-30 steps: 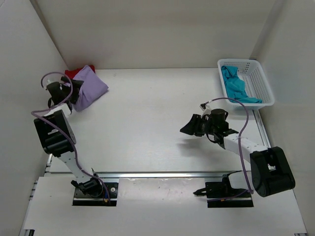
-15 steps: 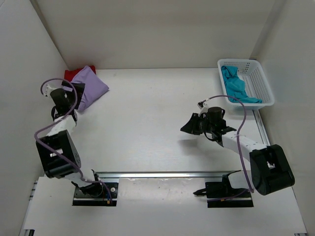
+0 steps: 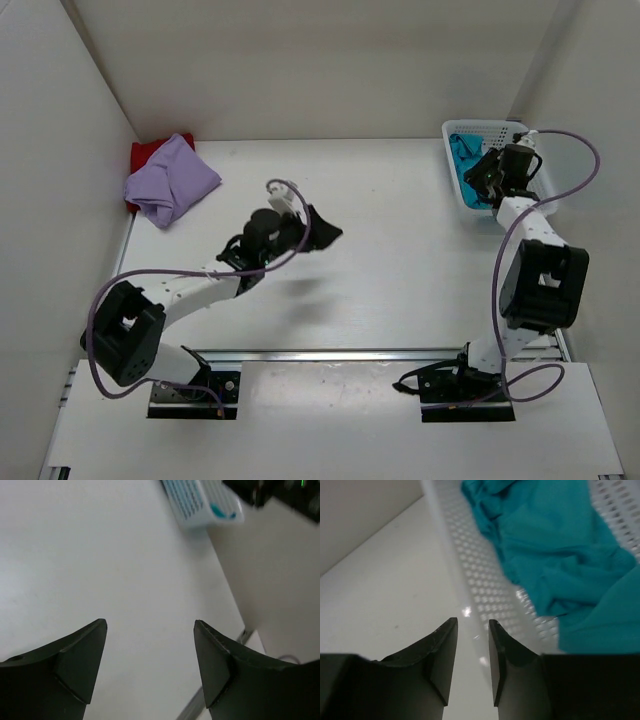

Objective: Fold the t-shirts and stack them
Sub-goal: Grab crumpled tshirt from bin with the right arm, then move the tshirt to the center of the board, then flatten out the tshirt

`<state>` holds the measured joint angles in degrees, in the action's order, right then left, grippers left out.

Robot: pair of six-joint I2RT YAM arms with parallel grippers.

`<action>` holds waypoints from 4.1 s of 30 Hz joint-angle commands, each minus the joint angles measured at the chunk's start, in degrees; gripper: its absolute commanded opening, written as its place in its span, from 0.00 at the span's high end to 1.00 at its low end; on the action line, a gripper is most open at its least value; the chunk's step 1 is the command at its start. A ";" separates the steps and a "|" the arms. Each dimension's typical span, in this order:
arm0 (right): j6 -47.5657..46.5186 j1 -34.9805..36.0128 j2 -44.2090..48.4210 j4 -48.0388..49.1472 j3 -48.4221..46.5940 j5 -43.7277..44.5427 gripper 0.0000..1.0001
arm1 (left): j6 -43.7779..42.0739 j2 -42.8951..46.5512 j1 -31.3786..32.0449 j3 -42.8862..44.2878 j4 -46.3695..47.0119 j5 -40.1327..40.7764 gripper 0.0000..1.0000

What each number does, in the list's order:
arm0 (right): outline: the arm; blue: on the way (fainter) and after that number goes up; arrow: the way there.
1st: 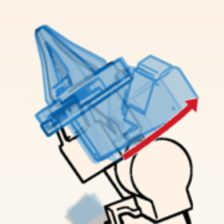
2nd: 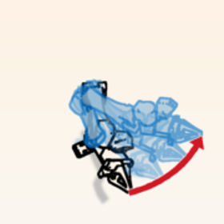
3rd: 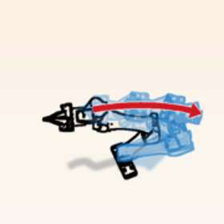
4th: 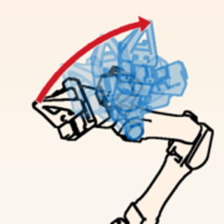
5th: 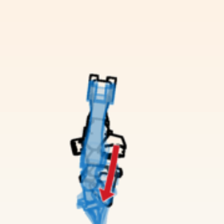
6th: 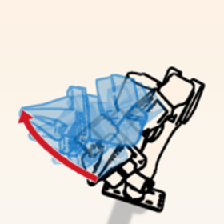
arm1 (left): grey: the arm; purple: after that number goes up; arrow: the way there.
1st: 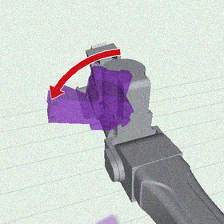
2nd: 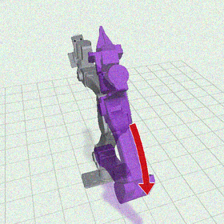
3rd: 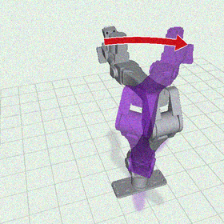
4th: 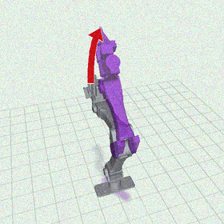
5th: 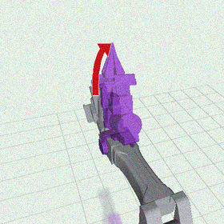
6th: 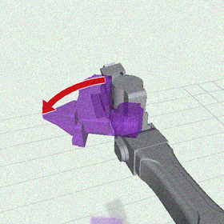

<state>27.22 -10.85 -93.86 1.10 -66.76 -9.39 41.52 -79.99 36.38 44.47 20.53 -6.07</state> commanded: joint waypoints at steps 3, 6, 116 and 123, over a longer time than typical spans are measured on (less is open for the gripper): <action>-9.99 -0.13 -12.38 -12.69 -16.72 12.37 0.57 | 0.23 -0.52 7.38 -8.95 4.33 -8.24 0.22; -13.50 -0.48 -22.29 -20.50 -28.82 16.58 0.50 | -0.74 -1.67 10.02 -12.90 4.42 -11.86 0.25; 3.01 20.34 28.65 3.29 44.52 8.24 0.50 | -16.20 -2.62 10.73 -7.56 -15.26 10.28 0.08; 1.51 17.98 20.40 8.90 42.94 0.88 0.72 | -14.54 -10.45 7.57 -3.34 -12.54 8.26 0.45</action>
<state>29.47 7.92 -71.05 5.23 -22.59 -6.17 26.35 -90.13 45.28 38.83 5.58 2.55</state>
